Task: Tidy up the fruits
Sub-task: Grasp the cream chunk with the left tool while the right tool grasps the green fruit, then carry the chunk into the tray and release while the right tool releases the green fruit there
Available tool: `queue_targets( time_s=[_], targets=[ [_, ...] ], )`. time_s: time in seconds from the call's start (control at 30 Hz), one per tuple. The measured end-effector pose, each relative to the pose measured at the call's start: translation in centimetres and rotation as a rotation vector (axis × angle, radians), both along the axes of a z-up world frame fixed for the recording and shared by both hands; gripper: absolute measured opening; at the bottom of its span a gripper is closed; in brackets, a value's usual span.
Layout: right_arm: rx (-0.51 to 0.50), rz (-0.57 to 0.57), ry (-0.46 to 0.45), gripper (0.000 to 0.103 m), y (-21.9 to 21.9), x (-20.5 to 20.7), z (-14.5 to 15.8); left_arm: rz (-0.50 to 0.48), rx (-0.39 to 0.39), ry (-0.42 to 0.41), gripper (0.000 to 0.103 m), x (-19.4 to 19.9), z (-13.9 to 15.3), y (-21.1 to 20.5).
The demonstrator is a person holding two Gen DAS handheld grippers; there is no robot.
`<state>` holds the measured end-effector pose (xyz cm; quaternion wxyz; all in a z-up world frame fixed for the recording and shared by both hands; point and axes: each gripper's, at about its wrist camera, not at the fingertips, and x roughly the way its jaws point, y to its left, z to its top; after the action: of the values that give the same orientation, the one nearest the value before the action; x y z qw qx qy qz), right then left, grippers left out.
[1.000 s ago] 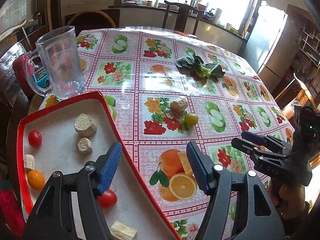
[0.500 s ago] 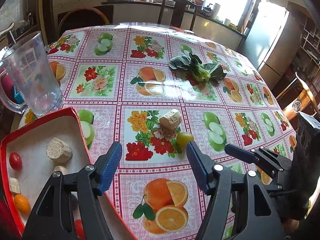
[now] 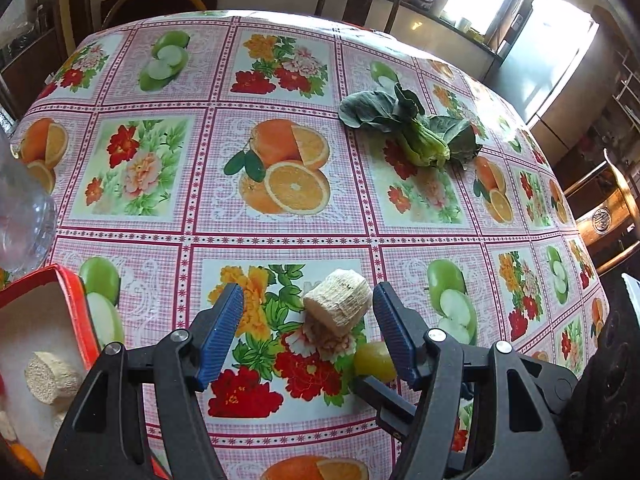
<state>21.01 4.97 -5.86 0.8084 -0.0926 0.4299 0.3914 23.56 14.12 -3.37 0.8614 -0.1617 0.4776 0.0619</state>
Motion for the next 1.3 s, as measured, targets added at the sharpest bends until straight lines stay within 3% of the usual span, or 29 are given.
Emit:
queue_targets(
  time_s=[0.1, 0.17, 0.27, 0.77, 1.3],
  targets=[
    [0.024, -0.006, 0.003, 0.025, -1.6, -0.6, 0.5, -0.021, 0.025, 0.012, 0.066, 0.5, -0.8, -0.8],
    [0.031, -0.013, 0.000, 0.025, -2.7, -1.1, 0.9, -0.027, 0.063, -0.001, 0.059, 0.5, -0.7, -1.2],
    [0.041, -0.021, 0.000, 0.025, -4.1, -1.6, 1.4, -0.044, 0.044, -0.008, 0.035, 0.4, -0.6, -1.3],
    [0.085, -0.080, -0.001, 0.025, -7.8, -3.3, 2.8, -0.036, 0.060, -0.067, 0.036, -6.4, 1.5, -3.5],
    [0.135, -0.044, -0.029, 0.025, -8.6, -8.3, 5.7, -0.021, 0.039, -0.137, 0.036, -14.7, 3.7, -4.6]
  ],
)
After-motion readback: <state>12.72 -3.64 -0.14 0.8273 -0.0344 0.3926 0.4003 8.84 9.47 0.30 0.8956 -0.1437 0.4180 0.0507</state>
